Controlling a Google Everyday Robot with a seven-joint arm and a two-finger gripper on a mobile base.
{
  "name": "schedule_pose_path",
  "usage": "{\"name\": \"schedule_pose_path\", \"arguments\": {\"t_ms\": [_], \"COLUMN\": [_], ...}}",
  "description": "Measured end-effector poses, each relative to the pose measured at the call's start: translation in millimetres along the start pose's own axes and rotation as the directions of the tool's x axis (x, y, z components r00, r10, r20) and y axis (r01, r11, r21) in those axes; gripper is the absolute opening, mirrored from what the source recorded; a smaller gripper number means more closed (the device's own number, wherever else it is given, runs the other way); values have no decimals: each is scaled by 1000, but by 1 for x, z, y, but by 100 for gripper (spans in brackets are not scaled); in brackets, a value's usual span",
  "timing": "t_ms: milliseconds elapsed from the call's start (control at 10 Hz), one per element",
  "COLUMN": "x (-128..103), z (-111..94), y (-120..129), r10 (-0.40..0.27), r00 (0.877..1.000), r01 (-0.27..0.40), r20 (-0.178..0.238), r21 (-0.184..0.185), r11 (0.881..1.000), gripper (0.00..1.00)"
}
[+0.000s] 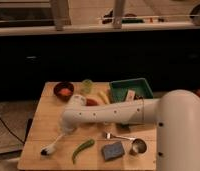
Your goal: Wipe table surface with brush
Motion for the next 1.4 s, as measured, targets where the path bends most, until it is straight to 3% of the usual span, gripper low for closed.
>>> {"name": "schedule_pose_path", "arguments": {"t_ms": [200, 500, 1000, 1200, 1400], "x": [16, 26, -2, -18, -18], "z": [-4, -5, 3, 10, 13], "y": [0, -17, -44, -41, -29], "r10": [35, 33, -88, -130, -129], "r00": [999, 999, 995, 989, 988], "r01": [-35, -33, 87, 130, 130], "r20": [3, 11, 46, 70, 83], "r21": [14, 30, 27, 7, -11], "r11": [999, 999, 996, 992, 991], "gripper": [0, 0, 0, 0, 0]}}
